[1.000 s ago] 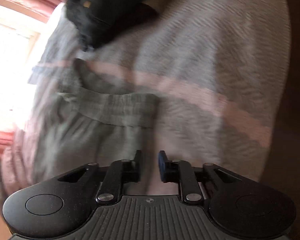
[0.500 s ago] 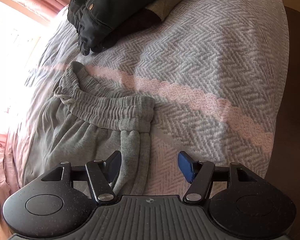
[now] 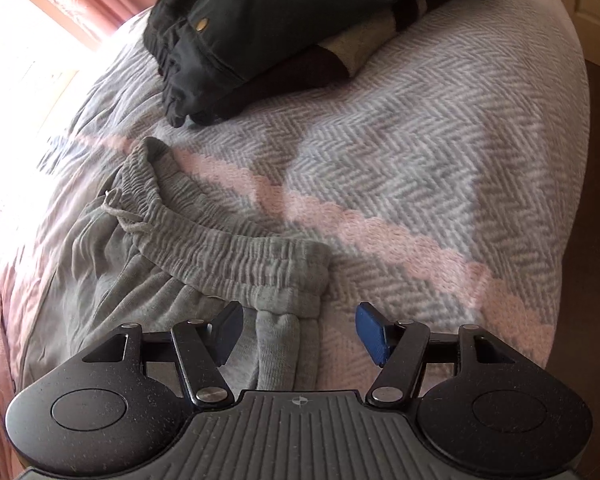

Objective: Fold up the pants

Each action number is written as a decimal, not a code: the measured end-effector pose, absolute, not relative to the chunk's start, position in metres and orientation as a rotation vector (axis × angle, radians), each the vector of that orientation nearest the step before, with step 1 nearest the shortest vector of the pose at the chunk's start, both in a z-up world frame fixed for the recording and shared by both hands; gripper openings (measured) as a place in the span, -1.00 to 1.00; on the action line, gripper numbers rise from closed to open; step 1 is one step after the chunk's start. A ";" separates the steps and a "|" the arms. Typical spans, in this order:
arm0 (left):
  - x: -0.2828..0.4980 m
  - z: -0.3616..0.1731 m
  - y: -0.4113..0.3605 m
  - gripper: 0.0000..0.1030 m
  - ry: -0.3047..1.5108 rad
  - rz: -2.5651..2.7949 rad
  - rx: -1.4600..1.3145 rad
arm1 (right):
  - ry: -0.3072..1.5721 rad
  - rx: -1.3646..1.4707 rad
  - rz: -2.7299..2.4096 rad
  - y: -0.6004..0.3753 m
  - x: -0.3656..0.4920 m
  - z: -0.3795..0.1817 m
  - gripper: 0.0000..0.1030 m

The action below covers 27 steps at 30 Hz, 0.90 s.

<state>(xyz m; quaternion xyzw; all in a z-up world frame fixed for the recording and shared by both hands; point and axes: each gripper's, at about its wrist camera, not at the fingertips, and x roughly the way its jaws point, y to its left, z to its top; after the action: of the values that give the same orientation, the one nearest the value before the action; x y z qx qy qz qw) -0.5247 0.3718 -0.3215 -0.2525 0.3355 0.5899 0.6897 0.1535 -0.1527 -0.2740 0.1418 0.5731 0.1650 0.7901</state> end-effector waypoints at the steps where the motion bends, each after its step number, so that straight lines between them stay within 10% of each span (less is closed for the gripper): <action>1: -0.529 -0.329 0.378 -0.51 0.764 1.336 -0.607 | 1.239 0.305 0.364 -0.152 0.154 -0.277 0.16; 7: -0.505 -0.357 0.383 0.36 0.962 1.456 -0.491 | 1.229 0.398 0.392 -0.167 0.154 -0.291 0.16; 14: -0.526 -0.308 0.336 0.20 0.803 1.483 -0.601 | 1.153 0.319 0.470 -0.177 0.154 -0.280 0.16; 19: -0.504 -0.348 0.322 0.46 1.156 1.488 -0.393 | 1.150 0.015 0.519 -0.155 0.154 -0.284 0.16; 27: -0.492 -0.301 0.295 0.33 0.948 1.620 -0.404 | 0.980 -0.165 0.630 -0.146 0.146 -0.247 0.16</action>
<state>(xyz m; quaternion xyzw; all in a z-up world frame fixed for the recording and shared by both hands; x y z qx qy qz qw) -0.4916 0.2946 -0.3012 -0.1722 0.4044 0.6911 0.5737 0.1458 -0.1455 -0.2473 -0.0780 0.4622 0.2971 0.8319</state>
